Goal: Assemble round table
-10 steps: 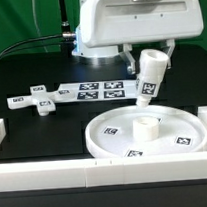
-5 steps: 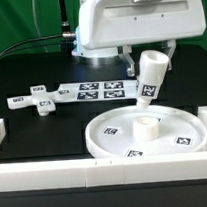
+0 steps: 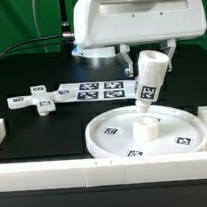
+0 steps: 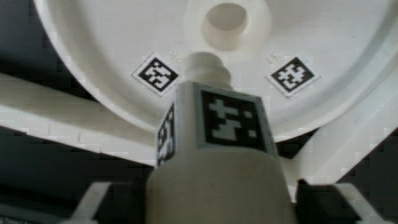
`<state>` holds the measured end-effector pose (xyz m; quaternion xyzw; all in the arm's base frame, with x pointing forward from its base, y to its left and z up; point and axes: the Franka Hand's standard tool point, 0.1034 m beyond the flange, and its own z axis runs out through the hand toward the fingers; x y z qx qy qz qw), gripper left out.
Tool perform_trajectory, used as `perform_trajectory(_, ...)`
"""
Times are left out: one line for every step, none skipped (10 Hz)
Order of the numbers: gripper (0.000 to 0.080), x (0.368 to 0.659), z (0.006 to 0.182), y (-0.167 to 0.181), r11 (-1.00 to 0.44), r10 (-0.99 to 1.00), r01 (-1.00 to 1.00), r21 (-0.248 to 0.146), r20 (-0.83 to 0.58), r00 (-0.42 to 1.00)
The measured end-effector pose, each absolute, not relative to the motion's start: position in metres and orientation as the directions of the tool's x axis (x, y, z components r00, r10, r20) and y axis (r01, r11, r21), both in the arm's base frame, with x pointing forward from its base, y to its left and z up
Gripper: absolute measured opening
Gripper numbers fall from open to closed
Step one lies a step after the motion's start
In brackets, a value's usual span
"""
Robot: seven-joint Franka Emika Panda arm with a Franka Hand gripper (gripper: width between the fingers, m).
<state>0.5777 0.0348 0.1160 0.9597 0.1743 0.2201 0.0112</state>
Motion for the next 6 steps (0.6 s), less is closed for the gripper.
perform_trajectory(0.0407, 0.569, 0.109, 0.035, -0.941, 0.333, 0.319, 0.11, 0.454, 0.827)
perform_trajectory(0.0407, 0.565, 0.106, 0.042, -0.939, 0.338, 0.33, 0.096, 0.427, 0.839)
perform_trajectory(0.0407, 0.567, 0.108, 0.045, -0.938, 0.341, 0.333, 0.095, 0.429, 0.837)
perform_trajectory(0.0407, 0.567, 0.107, 0.048, -0.937, 0.343, 0.336, 0.096, 0.432, 0.834)
perform_trajectory(0.0407, 0.567, 0.106, 0.049, -0.936, 0.347, 0.339, 0.098, 0.435, 0.831)
perform_trajectory(0.0407, 0.568, 0.106, 0.048, -0.936, 0.345, 0.337, 0.098, 0.435, 0.832)
